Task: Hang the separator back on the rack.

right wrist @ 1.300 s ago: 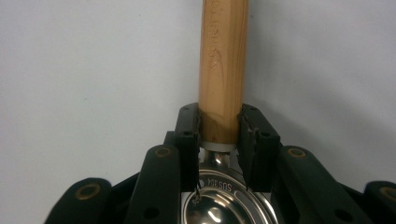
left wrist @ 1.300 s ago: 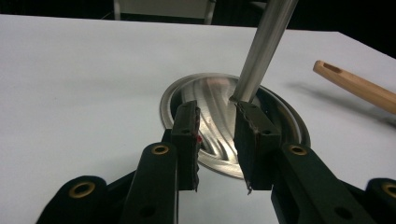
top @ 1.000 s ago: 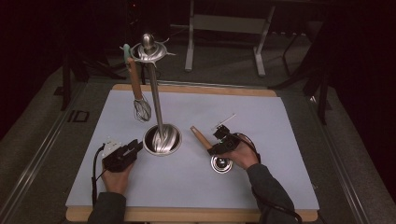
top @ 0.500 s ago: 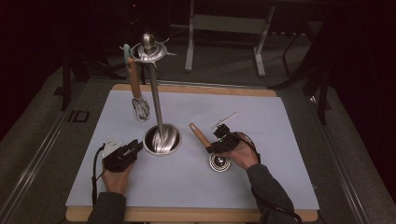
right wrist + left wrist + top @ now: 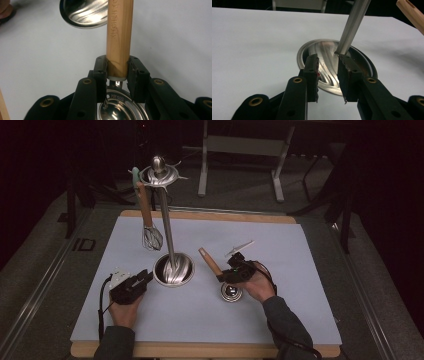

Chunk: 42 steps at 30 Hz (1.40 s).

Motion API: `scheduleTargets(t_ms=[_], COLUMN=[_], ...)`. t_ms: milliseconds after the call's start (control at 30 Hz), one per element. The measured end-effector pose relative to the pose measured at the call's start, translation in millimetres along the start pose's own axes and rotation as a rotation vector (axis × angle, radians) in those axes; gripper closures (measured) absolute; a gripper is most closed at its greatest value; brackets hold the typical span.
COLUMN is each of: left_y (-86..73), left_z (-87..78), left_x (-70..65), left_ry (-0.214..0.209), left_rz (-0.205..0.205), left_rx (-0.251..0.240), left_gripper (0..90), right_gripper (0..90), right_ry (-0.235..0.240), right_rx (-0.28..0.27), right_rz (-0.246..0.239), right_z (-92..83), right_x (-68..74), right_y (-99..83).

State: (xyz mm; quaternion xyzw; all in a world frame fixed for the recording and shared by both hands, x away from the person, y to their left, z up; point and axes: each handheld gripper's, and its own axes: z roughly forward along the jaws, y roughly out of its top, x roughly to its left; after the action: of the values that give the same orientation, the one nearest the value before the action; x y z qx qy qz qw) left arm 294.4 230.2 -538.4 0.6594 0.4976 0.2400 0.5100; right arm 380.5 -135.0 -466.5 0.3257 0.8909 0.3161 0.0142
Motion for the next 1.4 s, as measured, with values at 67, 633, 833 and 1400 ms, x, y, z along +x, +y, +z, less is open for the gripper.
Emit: scheduleTargets(t_ms=[67, 633, 833, 1400], left_y=[0.0, -0.2, -0.2, -0.2], left_z=[0.0, 0.2, 0.2, 1.4], left_x=[0.1, -0.1, -0.7, -1.7], left_ry=[0.0, 0.004, 0.006, 0.009], left_rz=[-0.003, 0.0, 0.001, 0.01], left_rx=[-0.001, -0.002, 0.001, 0.012], left_gripper=[70.3, 69.9, 69.9, 70.0], right_gripper=[70.8, 70.9, 70.9, 70.9], right_ry=[-0.003, -0.048, -0.051, -0.054], right_rx=[-0.011, -0.121, -0.144, -0.19], right_rz=[-0.014, -0.054, -0.072, -0.124], right_z=[-0.8, -21.2, -23.9, -35.5], right_x=[2.3, 17.6, 26.8, 37.9], right_y=[0.9, 8.9, 12.1, 19.3])
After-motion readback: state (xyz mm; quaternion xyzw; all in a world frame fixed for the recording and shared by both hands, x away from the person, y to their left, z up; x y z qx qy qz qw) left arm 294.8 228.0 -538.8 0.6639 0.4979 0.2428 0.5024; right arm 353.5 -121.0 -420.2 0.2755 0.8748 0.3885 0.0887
